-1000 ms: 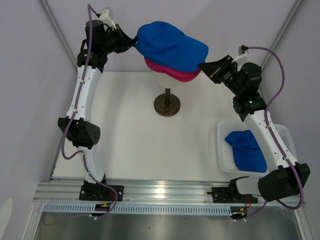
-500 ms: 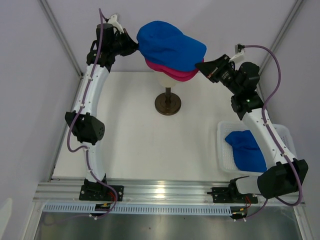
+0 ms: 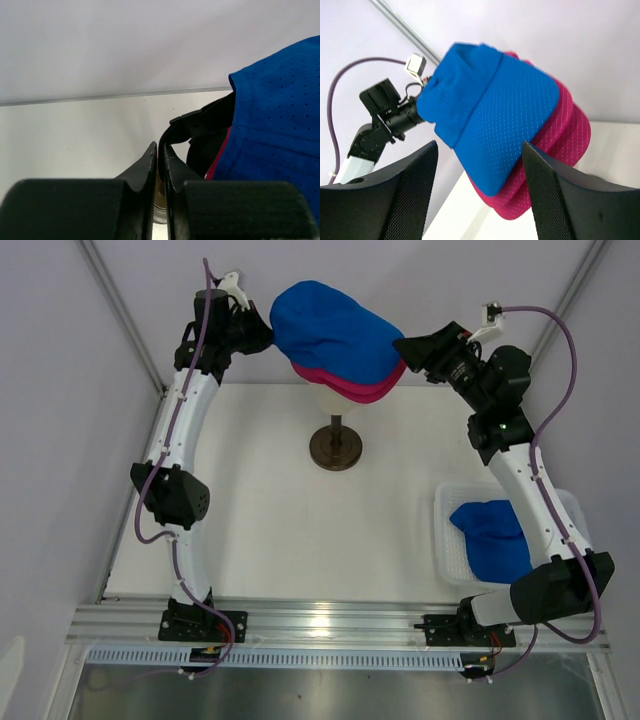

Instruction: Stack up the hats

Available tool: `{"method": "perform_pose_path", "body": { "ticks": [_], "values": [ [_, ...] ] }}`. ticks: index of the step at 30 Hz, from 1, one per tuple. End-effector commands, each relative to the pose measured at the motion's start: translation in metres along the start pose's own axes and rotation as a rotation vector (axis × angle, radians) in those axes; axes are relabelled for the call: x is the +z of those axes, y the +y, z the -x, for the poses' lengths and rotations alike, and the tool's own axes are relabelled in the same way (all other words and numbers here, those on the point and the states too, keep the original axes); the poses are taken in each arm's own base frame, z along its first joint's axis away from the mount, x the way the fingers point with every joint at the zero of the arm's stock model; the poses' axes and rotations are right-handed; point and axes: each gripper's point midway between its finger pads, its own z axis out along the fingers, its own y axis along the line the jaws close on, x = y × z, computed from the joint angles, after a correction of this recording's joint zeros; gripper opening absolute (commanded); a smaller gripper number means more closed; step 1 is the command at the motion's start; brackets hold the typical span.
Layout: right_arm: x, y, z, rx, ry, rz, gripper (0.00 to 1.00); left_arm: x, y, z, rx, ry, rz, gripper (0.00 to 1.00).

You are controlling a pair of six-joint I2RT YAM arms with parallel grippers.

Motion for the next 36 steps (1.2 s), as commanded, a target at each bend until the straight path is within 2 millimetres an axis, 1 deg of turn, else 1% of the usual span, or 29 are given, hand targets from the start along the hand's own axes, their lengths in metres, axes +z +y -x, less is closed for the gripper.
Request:
{"method": "perform_pose_path", "body": {
  "ticks": [1, 3, 4, 5, 6, 7, 9, 11, 14, 21, 23, 28, 32, 36],
  "values": [
    [0.001, 0.015, 0.041, -0.099, -0.118, 0.026, 0.70, -0.013, -0.009, 0.010, 0.049, -0.021, -0.012, 0.12],
    [0.003, 0.014, 0.046, -0.107, -0.126, 0.026, 0.69, -0.010, -0.010, 0.006, 0.049, -0.010, -0.019, 0.12],
    [0.005, 0.014, 0.048, -0.108, -0.127, 0.027, 0.69, -0.010, -0.010, 0.006, 0.049, -0.009, -0.017, 0.14],
    [0.008, 0.009, 0.045, -0.101, -0.118, 0.017, 0.69, -0.009, -0.009, 0.005, 0.051, -0.008, -0.016, 0.14],
    [0.009, 0.013, 0.048, -0.103, -0.119, 0.024, 0.69, -0.008, -0.009, 0.004, 0.050, -0.005, -0.015, 0.15],
    [0.010, 0.011, 0.048, -0.099, -0.113, 0.019, 0.68, -0.008, -0.010, 0.005, 0.051, -0.007, -0.016, 0.15],
    [0.014, 0.003, 0.040, -0.077, -0.088, 0.005, 0.68, -0.008, -0.010, 0.007, 0.052, -0.013, -0.015, 0.15],
    [0.015, -0.002, 0.038, -0.062, -0.090, -0.016, 0.68, -0.007, -0.009, 0.007, 0.052, -0.014, -0.012, 0.15],
    [0.016, -0.010, 0.034, -0.035, -0.078, -0.048, 0.66, -0.009, -0.010, 0.012, 0.054, -0.031, -0.007, 0.16],
    [0.016, -0.011, 0.032, -0.010, -0.071, -0.052, 0.66, -0.008, -0.010, 0.021, 0.049, -0.068, 0.004, 0.18],
    [0.018, -0.018, 0.026, 0.011, -0.054, -0.068, 0.66, -0.006, -0.011, 0.022, 0.043, -0.074, 0.002, 0.18],
    [0.021, -0.025, 0.012, 0.050, -0.004, -0.074, 0.64, -0.003, -0.013, 0.023, 0.041, -0.086, 0.000, 0.18],
    [0.018, -0.026, 0.010, 0.061, -0.008, -0.075, 0.64, -0.003, -0.013, 0.026, 0.041, -0.098, 0.002, 0.18],
    [0.022, -0.030, 0.004, 0.075, 0.009, -0.077, 0.62, -0.002, -0.014, 0.025, 0.041, -0.098, -0.001, 0.18]
  ]
}}
